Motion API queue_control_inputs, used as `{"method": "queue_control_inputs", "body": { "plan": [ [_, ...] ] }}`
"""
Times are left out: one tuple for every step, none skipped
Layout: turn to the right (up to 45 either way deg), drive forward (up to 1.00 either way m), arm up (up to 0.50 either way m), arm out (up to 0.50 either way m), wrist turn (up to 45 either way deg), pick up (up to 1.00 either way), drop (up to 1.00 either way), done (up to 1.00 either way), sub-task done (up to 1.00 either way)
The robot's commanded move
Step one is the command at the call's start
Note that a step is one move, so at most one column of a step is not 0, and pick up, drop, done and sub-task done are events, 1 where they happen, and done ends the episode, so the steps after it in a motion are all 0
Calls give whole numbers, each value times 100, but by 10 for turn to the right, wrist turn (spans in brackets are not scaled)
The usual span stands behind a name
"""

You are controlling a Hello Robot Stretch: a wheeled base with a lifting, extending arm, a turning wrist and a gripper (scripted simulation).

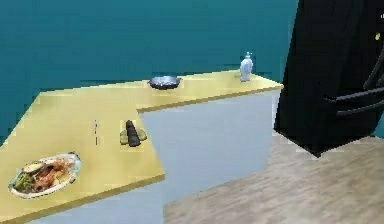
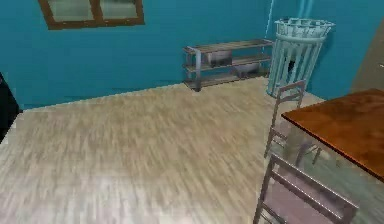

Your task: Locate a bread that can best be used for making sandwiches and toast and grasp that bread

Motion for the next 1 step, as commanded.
{"method": "queue_control_inputs", "body": {
  "plan": [
    [450,0,0,0,0,0,0,0,0]
  ]
}}
